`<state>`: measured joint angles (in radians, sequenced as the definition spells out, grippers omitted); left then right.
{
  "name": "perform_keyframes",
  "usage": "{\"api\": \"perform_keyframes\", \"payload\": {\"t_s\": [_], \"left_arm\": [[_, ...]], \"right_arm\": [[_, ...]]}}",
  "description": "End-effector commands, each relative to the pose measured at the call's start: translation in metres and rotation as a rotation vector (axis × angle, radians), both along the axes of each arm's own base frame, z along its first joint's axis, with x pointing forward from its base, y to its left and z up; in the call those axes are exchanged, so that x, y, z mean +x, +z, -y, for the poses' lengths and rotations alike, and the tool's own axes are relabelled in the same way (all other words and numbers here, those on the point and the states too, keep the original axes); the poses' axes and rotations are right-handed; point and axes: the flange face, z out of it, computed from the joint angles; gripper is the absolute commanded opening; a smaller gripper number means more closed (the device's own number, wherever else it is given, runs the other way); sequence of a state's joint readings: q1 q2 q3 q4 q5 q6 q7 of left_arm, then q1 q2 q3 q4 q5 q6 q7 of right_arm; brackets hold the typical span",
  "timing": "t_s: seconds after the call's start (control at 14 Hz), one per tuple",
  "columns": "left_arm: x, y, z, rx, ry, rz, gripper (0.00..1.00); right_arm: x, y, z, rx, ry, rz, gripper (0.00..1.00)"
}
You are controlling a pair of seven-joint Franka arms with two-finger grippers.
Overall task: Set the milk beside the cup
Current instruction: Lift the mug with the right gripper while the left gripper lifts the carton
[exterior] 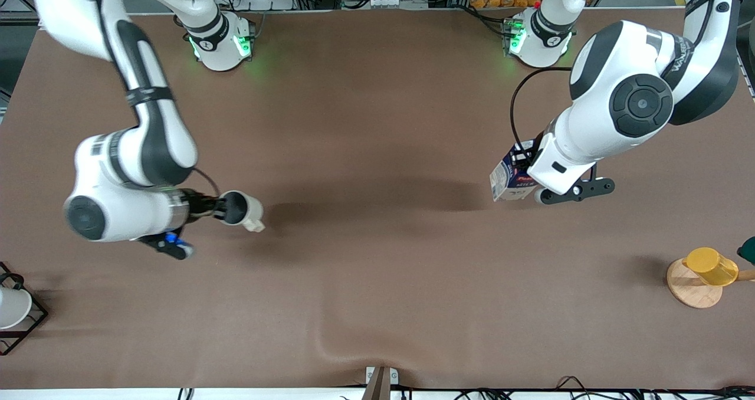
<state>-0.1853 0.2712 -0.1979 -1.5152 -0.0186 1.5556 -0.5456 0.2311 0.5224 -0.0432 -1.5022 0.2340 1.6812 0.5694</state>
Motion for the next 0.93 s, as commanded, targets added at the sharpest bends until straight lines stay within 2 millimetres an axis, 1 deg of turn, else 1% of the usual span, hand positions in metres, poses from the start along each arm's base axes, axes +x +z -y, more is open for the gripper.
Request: {"api": "perform_keyframes", "payload": {"t_s": [0.0,0.07,0.21,0.29,0.36,0.43,0.5,0.57,0.64,0.71,0.79,0.86], "left_arm": [[-0.016,0.02,0.0,0.004,0.004,-0.033,0.48],[-0.02,0.026,0.002,0.005,0.01,-0.026,0.47],[-0.031,0.029,0.012,0.018,-0.021,-0.052,0.47],[-0.033,0.03,0.014,0.018,-0.027,-0.052,0.47],[-0.034,0.031,0.016,0.019,-0.034,-0.051,0.48],[-0.035,0.03,0.019,0.019,-0.041,-0.051,0.48],[-0.036,0.029,0.022,0.019,-0.05,-0.052,0.49],[-0.037,0.028,0.025,0.016,-0.064,-0.054,0.5],[-0.038,0.025,0.028,0.016,-0.073,-0.06,0.5],[-0.039,0.024,0.03,0.016,-0.076,-0.06,0.5],[-0.037,0.022,0.03,0.015,-0.076,-0.06,0.5],[-0.036,0.02,0.032,0.012,-0.078,-0.056,0.5]], "right_arm": [[-0.009,0.01,-0.056,0.012,-0.119,0.016,0.0],[-0.011,0.009,-0.078,0.001,-0.155,0.036,0.0],[-0.017,0.0,-0.12,-0.018,-0.224,0.073,0.0],[-0.023,-0.006,-0.145,-0.026,-0.244,0.09,0.0],[-0.028,-0.014,-0.167,-0.029,-0.268,0.106,0.0],[-0.03,-0.023,-0.183,-0.024,-0.312,0.119,0.0],[-0.034,-0.03,-0.206,-0.005,-0.344,0.142,0.0],[-0.039,-0.043,-0.231,0.012,-0.375,0.166,0.0],[-0.048,-0.058,-0.256,0.017,-0.39,0.19,0.0],[-0.054,-0.069,-0.275,0.03,-0.409,0.223,0.0],[-0.06,-0.081,-0.288,0.035,-0.413,0.24,0.0],[-0.063,-0.082,-0.293,0.035,-0.415,0.238,0.0]]}}
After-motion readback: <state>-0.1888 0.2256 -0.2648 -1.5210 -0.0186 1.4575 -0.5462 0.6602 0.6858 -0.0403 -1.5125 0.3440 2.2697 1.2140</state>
